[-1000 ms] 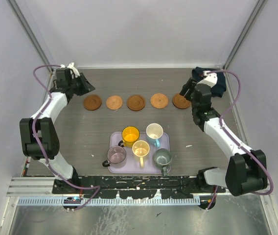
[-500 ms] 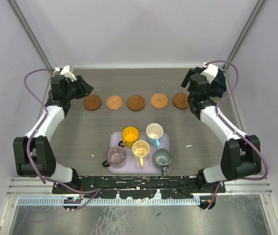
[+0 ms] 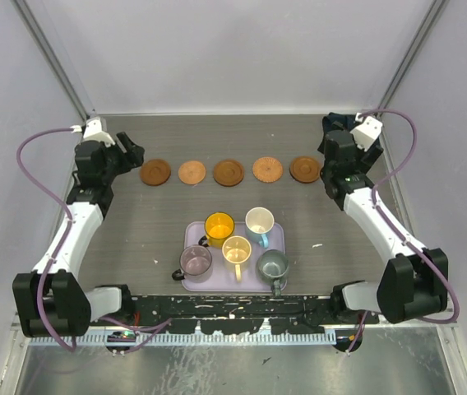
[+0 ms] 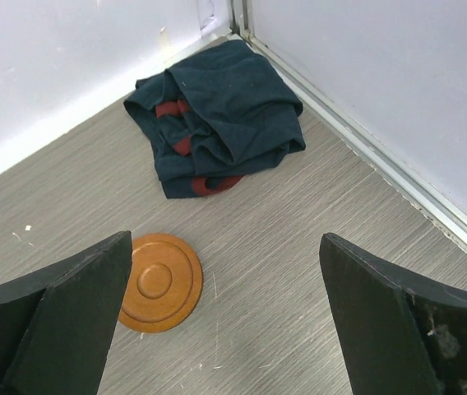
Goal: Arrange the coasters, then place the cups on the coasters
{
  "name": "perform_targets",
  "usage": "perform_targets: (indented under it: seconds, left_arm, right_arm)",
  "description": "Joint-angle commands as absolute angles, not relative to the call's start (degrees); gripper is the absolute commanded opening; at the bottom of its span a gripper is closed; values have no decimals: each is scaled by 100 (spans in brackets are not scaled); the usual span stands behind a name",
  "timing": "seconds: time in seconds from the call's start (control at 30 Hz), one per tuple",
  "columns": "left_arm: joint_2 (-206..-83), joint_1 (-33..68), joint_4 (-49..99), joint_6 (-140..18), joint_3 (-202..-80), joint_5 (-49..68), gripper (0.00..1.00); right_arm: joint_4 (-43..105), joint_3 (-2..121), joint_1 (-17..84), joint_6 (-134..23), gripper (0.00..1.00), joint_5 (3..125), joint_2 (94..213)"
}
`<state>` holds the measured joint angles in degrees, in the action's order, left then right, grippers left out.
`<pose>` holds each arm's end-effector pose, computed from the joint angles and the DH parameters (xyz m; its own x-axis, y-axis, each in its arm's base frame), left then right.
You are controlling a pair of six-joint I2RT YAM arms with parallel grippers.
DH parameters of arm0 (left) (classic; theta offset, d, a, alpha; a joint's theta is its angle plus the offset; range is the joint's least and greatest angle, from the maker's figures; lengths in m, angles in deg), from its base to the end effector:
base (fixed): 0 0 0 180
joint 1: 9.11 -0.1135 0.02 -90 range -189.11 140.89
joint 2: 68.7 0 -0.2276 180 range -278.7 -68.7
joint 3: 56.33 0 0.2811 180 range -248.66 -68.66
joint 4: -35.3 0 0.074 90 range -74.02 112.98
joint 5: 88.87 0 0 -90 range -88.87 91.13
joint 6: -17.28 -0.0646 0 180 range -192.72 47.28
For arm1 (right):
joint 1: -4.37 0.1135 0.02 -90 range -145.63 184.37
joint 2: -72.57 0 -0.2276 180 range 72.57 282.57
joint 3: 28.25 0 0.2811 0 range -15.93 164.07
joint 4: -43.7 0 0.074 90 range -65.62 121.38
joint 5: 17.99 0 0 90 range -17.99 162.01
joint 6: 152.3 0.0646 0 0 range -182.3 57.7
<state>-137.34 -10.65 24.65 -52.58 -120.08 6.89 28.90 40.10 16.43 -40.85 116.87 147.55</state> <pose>0.3504 0.0029 0.2645 -0.2755 -0.3501 -0.8953 -0.0266 0.9337 -0.3570 0.3535 0.0289 0.2571 -0.1519 0.2326 -0.9606 0.5905 0.8008 0.1005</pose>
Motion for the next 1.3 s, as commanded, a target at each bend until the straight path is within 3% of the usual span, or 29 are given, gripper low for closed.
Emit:
perform_targets:
  seconds: [0.0,0.1,0.43,0.7,1.03,1.27]
  left_arm:
    - [-13426,-1097,2805,-5168,-11820,457,74]
    - [-13274,-1094,2815,-5046,-11716,403,99]
    - [-12767,-1047,2422,-4550,-11468,703,98]
    - [-12137,-430,1144,-4801,-11525,-63,98]
    - [-11554,237,173,-4795,-11374,-657,98]
    - [-11198,331,-228,-4640,-11216,-630,98]
  right_arm:
    - [2887,3928,1648,-3941,100,11838,14326]
    - [2708,3880,1659,-3831,100,11908,14178]
    - [1452,4016,1654,-3393,100,11810,13611]
    - [651,3941,1669,-3339,100,10993,13312]
    - [-231,3610,1904,-2846,100,10818,12913]
    - [-557,3334,1924,-2761,100,10429,12556]
